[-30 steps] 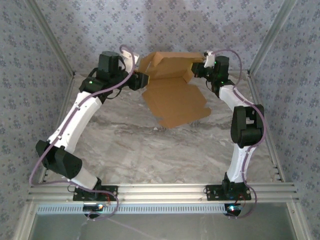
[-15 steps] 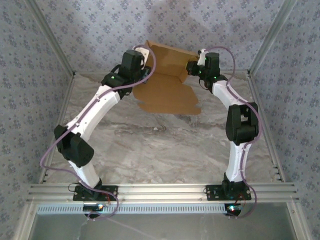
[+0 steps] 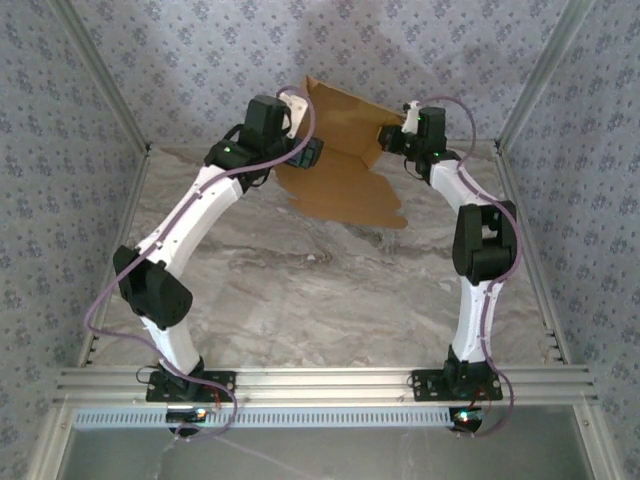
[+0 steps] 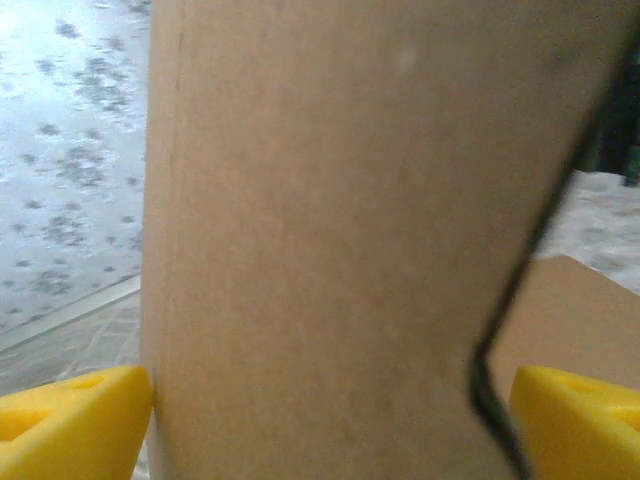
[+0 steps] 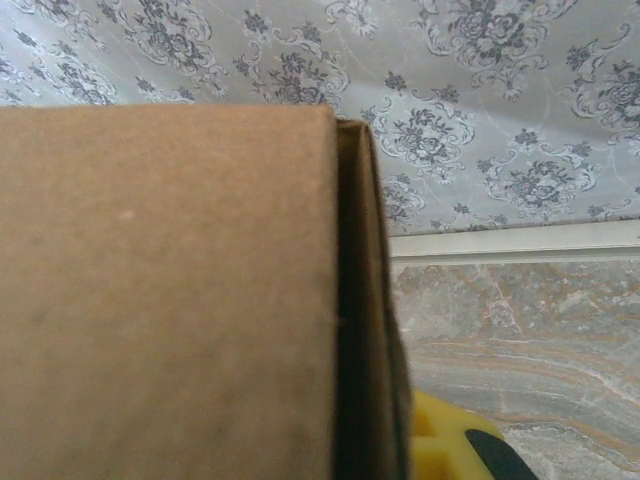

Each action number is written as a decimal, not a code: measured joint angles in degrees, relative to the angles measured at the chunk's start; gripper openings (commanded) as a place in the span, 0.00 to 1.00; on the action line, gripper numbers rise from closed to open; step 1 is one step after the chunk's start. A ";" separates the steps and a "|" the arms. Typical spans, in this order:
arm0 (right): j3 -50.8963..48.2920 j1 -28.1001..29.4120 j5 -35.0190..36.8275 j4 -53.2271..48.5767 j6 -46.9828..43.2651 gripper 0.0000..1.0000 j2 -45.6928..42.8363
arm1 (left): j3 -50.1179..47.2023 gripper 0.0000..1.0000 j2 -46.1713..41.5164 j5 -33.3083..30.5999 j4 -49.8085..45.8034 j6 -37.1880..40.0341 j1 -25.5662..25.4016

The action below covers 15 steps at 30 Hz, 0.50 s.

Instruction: Fold the paper box

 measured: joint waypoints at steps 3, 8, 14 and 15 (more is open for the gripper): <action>-0.37 -1.49 -1.99 1.38 -0.55 0.00 0.00 | -0.20 0.94 -2.10 7.72 -0.26 -0.02 2.45; -1.16 -2.40 -3.15 3.30 -2.10 0.00 0.02 | -1.38 0.94 -7.78 16.24 0.48 0.48 6.08; -2.16 -2.19 -5.20 5.29 -3.48 0.00 0.07 | -7.04 0.85 -15.43 23.93 4.90 0.70 8.68; -2.38 -2.21 -5.57 5.73 -3.54 0.00 0.07 | -8.41 0.83 -16.52 25.57 6.03 -0.22 10.27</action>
